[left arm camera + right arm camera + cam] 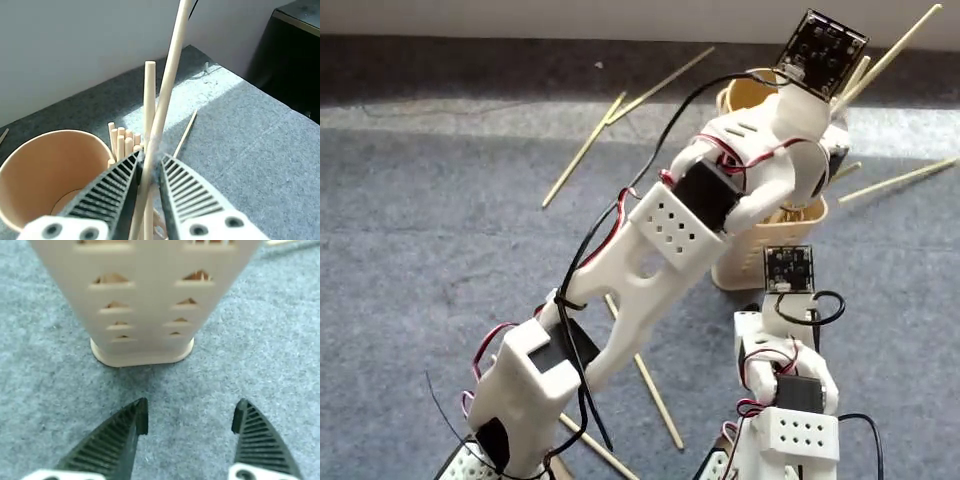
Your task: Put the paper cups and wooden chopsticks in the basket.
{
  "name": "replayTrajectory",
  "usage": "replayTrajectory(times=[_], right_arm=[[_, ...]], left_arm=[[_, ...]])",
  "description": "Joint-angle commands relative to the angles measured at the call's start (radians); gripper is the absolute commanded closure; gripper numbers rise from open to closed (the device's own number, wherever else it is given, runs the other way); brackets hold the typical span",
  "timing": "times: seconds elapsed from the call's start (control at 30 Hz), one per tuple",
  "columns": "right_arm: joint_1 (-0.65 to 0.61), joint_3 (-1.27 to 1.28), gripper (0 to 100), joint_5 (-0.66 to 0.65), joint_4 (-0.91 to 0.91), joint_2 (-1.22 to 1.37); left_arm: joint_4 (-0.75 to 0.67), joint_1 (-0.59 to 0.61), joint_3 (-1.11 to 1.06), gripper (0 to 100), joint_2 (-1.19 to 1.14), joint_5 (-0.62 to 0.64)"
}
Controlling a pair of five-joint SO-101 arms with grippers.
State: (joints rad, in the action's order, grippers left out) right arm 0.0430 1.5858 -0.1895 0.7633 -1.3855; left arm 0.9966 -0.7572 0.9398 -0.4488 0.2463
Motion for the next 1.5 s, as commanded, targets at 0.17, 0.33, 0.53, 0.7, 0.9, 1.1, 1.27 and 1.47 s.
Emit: replayTrajectory(times=[0.17,0.33,0.53,0.7,0.9,1.1,1.27,1.47], right_arm=[[-0.004,-0.002,72.8,0.006,-0.021,-0.01],[-0.004,-0.002,72.8,0.006,-0.021,-0.01],[-0.004,-0.002,72.8,0.006,-0.021,-0.01],[-0.005,-0.002,72.8,0.006,-0.021,-0.01],[-0.004,-0.002,72.8,0.006,-0.021,-0.01],[-0.004,-0.002,72.8,0.006,-0.021,-0.01],[-0.004,-0.002,72.8,0.006,-0.021,-0.01],[-0.004,-0.002,72.8,0.006,-0.021,-0.01]], left_arm=[[-0.086,0.056,-0.036,100,-0.007,0.009],[-0.114,0.071,-0.007,100,-0.013,0.009],[-0.114,0.082,0.107,100,-0.019,0.009],[-0.114,0.091,0.148,100,-0.021,0.009],[-0.12,0.091,0.143,100,-0.022,0.014],[-0.043,0.125,0.15,99,-0.013,0.011],[0.012,0.125,0.174,86,-0.012,0.032],[0.137,0.127,0.344,82,-0.013,0.034]])
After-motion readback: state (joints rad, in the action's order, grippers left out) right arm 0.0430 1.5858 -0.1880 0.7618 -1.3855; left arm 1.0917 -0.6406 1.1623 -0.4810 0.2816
